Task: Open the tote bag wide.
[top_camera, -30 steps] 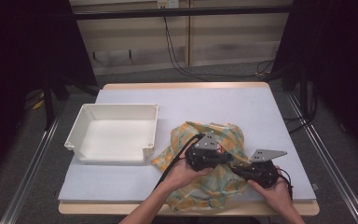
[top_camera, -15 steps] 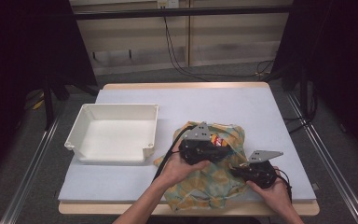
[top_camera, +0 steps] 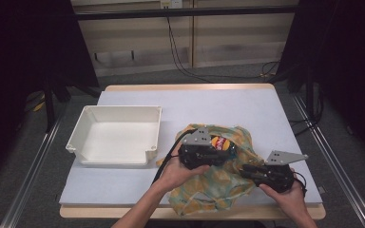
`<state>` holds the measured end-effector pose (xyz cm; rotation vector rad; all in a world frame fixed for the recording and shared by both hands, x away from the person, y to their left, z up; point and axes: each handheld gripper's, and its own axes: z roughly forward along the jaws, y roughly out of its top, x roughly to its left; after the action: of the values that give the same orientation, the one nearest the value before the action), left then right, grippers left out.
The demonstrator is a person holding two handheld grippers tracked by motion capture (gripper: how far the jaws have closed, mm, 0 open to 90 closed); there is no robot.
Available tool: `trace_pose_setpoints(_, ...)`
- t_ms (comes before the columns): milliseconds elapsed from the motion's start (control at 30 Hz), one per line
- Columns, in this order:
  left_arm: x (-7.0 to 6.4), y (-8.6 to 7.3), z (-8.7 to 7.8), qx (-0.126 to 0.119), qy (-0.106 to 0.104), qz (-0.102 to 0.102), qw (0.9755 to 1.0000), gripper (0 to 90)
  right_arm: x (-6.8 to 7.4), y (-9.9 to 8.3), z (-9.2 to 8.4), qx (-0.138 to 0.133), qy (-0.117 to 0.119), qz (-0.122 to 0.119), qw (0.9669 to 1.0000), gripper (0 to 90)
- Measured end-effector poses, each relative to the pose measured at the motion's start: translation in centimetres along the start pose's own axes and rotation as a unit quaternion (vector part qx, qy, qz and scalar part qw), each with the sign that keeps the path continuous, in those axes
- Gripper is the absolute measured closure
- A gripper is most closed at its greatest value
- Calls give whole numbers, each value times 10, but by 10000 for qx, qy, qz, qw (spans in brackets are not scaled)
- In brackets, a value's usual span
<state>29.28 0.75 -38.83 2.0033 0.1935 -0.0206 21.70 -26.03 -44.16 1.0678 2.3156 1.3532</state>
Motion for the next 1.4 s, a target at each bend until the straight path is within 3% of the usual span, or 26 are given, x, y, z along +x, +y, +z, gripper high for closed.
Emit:
trace_pose_setpoints(200, 0, -2, 5, 72, 6, 20, 10000, 900, -3, 23, -17, -135, 21, -258, 9996, 657)
trace_pose_setpoints(333, 1, -4, 7, 68, -15, -17, 10000, 900, -5, 41, -25, -509, 49, -319, 9982, 652)
trace_pose_setpoints(467, -1, -4, 7, 94, 11, 16, 10000, 900, -9, 54, -17, -559, -136, -387, 9976, 575)
trace_pose_setpoints(533, -1, -4, 4, 83, 59, -2, 9999, 900, -16, 58, -6, -415, -198, -341, 9984, 534)
trace_pose_setpoints(600, -1, -5, 2, 12, 44, -46, 10000, 900, -19, 58, 3, -262, -117, -354, 9990, 533)
trace_pose_setpoints(633, -1, -5, 0, 14, 37, -21, 10000, 900, -19, 58, 9, -165, -182, -400, 9989, 555)
trace_pose_setpoints(700, -1, -5, -2, 27, 30, -10, 10000, 900, -21, 58, 15, -142, -241, -379, 9989, 738)
trace_pose_setpoints(767, -3, -6, -3, 39, 26, 4, 10000, 900, -28, 60, 15, -365, -199, -232, 9989, 872)
trace_pose_setpoints(800, -5, -6, -4, 29, 8, 7, 10000, 900, -32, 62, 14, -471, -199, -206, 9985, 897)
trace_pose_setpoints(900, -10, -9, -8, 56, -25, 79, 10000, 900, -49, 68, 10, -551, -286, -30, 9981, 900)
trace_pose_setpoints(1000, -14, -10, -14, -69, -40, 87, 9999, 900, -65, 71, 10, -579, -344, 131, 9976, 900)
trace_pose_setpoints(1200, -19, -7, -26, -140, -23, 168, 9998, 900, -96, 66, 18, -587, -608, 461, 9954, 900)
trace_pose_setpoints(1400, -13, 4, -42, -487, 27, 86, 9988, 900, -111, 57, 21, -497, -758, 668, 9936, 900)
